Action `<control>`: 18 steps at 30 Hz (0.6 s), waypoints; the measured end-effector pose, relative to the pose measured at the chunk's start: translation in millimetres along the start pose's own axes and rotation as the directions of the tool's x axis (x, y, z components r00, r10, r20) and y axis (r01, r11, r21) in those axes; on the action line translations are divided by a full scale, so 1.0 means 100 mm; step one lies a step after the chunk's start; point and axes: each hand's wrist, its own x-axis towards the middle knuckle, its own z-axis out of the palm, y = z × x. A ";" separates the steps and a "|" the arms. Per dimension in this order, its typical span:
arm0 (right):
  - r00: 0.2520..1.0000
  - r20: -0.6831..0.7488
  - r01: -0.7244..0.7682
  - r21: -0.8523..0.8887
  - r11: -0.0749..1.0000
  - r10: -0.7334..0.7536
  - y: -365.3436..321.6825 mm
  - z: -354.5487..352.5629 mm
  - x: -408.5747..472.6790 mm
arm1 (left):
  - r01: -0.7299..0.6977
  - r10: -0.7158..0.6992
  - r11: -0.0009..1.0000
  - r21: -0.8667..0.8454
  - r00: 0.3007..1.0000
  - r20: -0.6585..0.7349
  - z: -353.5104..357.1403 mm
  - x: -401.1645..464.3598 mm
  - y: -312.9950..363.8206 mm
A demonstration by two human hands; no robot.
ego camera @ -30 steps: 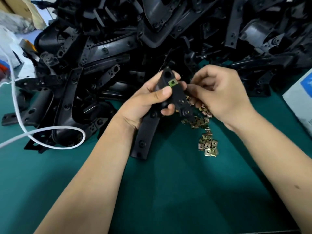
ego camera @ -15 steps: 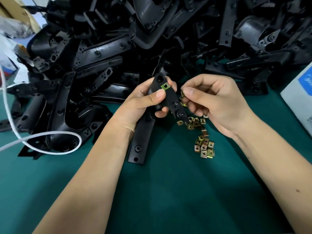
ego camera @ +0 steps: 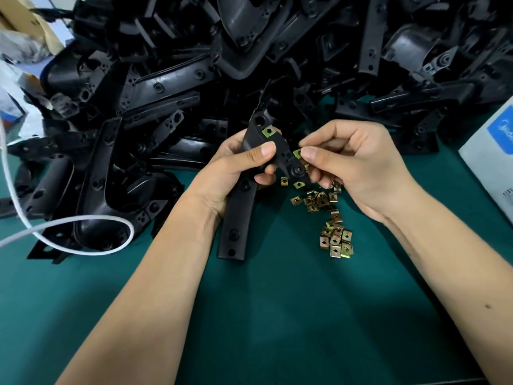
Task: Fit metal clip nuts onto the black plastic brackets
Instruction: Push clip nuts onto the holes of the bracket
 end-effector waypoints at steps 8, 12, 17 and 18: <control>0.997 -0.048 -0.063 0.084 0.994 0.068 0.02 0.04 0.00 | 0.012 -0.012 1.000 0.008 1.000 -0.019 0.04 0.00 0.00; 0.991 -0.061 -0.105 0.153 0.983 0.115 0.03 0.07 -0.01 | 0.012 -0.012 1.000 -0.018 1.000 -0.024 0.03 0.01 -0.01; 0.990 -0.072 -0.106 0.175 0.979 0.120 0.03 0.07 0.00 | 0.016 -0.017 0.999 -0.034 0.999 -0.031 0.01 0.00 0.00; 0.991 -0.069 -0.104 0.169 0.980 0.117 0.03 0.07 0.00 | 0.018 -0.018 0.999 -0.029 0.999 -0.028 0.01 0.00 0.01</control>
